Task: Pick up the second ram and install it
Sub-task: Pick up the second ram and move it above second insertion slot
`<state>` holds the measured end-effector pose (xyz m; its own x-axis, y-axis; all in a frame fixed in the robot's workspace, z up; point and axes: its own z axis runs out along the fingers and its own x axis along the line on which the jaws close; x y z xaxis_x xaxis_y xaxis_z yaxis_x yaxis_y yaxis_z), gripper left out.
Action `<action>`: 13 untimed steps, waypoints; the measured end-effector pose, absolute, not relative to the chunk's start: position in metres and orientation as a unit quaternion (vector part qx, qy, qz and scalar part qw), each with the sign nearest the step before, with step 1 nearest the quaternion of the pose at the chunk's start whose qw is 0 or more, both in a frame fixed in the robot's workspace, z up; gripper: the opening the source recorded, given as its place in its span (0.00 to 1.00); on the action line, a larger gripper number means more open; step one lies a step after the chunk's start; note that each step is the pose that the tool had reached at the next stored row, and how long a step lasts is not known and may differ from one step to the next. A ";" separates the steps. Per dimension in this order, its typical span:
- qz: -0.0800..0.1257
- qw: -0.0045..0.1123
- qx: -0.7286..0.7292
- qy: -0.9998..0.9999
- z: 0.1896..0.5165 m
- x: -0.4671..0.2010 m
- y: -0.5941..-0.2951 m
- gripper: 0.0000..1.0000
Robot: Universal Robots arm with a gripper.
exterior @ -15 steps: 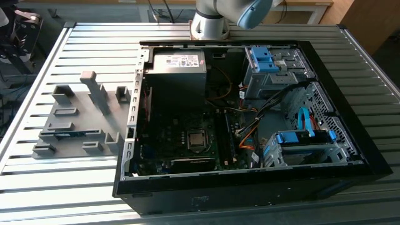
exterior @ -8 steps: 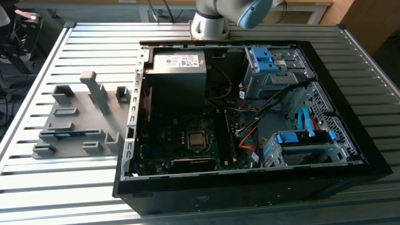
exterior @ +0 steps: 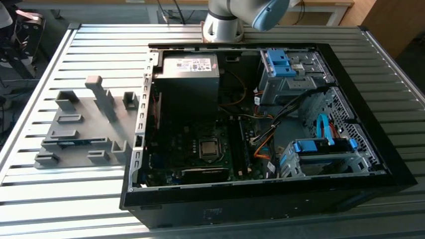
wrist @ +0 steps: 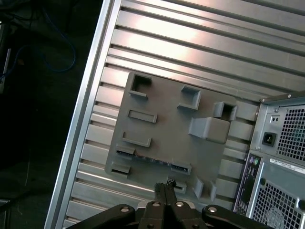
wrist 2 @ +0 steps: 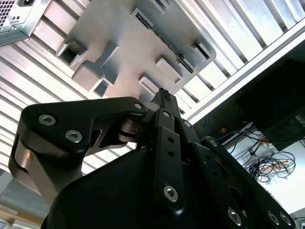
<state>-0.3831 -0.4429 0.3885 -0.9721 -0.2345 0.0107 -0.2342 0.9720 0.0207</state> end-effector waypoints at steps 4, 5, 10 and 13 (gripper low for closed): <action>-0.010 0.007 0.125 -0.992 0.388 -0.383 -0.443 0.11; -0.010 0.007 0.125 -0.992 0.388 -0.383 -0.443 0.11; -0.010 0.007 0.125 -0.992 0.388 -0.383 -0.443 0.11; -0.010 0.007 0.126 -0.992 0.388 -0.383 -0.443 0.11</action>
<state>-0.3831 -0.4429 0.3885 -0.9683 -0.2495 0.0107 -0.2492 0.9682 0.0208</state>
